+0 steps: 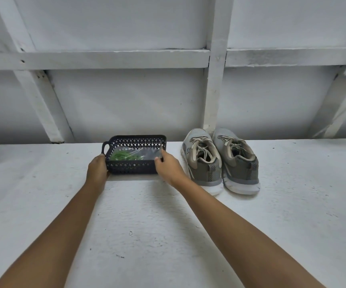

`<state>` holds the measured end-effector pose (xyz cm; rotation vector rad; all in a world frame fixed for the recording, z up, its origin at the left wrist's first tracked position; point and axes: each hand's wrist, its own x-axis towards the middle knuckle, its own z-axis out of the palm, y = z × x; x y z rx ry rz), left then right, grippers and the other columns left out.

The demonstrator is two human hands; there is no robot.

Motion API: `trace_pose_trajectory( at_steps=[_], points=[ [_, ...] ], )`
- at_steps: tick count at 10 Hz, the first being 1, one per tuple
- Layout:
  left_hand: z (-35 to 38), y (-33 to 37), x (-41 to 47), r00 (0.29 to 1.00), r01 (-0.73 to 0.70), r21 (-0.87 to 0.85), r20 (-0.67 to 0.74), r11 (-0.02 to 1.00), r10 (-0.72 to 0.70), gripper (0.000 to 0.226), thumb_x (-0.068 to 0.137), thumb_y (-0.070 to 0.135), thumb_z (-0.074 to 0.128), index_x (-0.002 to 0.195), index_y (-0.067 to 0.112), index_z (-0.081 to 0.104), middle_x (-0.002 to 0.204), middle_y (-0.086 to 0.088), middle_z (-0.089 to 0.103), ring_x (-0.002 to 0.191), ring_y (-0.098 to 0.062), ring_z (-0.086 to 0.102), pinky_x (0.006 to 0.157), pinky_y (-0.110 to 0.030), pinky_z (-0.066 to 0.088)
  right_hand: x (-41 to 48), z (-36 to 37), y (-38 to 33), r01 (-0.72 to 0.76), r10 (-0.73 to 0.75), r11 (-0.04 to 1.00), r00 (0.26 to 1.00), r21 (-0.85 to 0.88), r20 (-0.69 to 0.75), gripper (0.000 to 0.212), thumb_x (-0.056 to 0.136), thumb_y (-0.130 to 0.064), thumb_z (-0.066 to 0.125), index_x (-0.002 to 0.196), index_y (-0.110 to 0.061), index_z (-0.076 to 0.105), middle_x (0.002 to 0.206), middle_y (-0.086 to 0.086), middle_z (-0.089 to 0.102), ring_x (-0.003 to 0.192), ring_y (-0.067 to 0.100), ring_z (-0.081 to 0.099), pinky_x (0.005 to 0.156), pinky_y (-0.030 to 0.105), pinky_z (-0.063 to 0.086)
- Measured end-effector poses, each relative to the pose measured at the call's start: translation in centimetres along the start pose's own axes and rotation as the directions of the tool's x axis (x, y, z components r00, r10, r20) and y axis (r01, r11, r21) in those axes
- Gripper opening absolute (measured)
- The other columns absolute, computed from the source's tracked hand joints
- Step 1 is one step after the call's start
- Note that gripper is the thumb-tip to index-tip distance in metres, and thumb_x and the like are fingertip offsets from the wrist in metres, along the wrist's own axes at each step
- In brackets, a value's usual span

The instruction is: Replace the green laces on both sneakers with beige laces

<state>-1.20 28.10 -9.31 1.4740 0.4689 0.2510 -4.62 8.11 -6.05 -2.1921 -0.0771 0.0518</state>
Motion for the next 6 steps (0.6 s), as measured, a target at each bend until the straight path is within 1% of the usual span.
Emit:
trace_pose_trajectory(
  at_steps=[1,2,4,5,6],
  points=[
    [-0.2,0.0,0.3,1.000,-0.008,0.033,-0.015,0.999,0.009,0.027,0.095,0.023,0.034,0.078,0.018,0.055,0.093,-0.009,0.056,0.090,-0.023,0.051,0.078,-0.037,0.042,0.1,0.1,-0.1,-0.003,0.003,1.000,1.000,0.014,-0.026,0.049,0.099,-0.019,0.036,0.146,-0.007,0.029,0.133,0.017,0.052,0.118,0.031,0.051,0.092,0.032,0.041],
    [0.1,0.0,0.3,1.000,-0.010,0.041,-0.003,0.999,0.010,0.026,0.096,0.024,0.035,0.080,0.019,0.055,0.094,-0.009,0.056,0.091,-0.023,0.051,0.080,-0.038,0.043,0.2,0.0,0.1,-0.018,0.019,0.999,0.999,0.027,-0.045,0.048,0.098,-0.019,0.036,0.146,-0.010,0.032,0.129,0.018,0.055,0.114,0.031,0.054,0.086,0.031,0.042],
    [0.7,-0.2,0.3,0.999,-0.028,0.045,0.027,0.999,0.026,0.026,0.093,0.025,0.034,0.080,0.017,0.056,0.090,-0.009,0.053,0.087,-0.022,0.048,0.077,-0.038,0.042,0.0,-0.7,0.3,-0.012,0.011,1.000,0.997,-0.016,-0.078,0.042,0.099,-0.019,0.037,0.140,-0.013,0.039,0.120,0.015,0.060,0.099,0.027,0.055,0.074,0.026,0.035],
    [0.8,-0.4,0.5,0.999,-0.029,0.041,0.029,0.999,0.028,0.027,0.094,0.025,0.033,0.081,0.018,0.056,0.092,-0.010,0.054,0.086,-0.021,0.049,0.079,-0.038,0.043,-0.1,-0.8,0.5,0.001,0.001,1.000,0.997,0.016,-0.074,0.042,0.099,-0.018,0.036,0.140,-0.015,0.038,0.110,0.011,0.061,0.085,0.021,0.049,0.071,0.026,0.035],
    [0.9,-0.2,0.3,0.999,-0.037,0.003,0.031,0.999,0.037,0.026,0.095,0.025,0.034,0.079,0.018,0.055,0.087,-0.009,0.051,0.076,-0.017,0.047,0.075,-0.036,0.040,-0.2,-0.9,0.4,0.011,-0.009,1.000,0.998,0.024,-0.063,0.044,0.099,-0.019,0.037,0.143,-0.014,0.035,0.119,0.013,0.060,0.086,0.020,0.050,0.072,0.026,0.037]
  ],
)
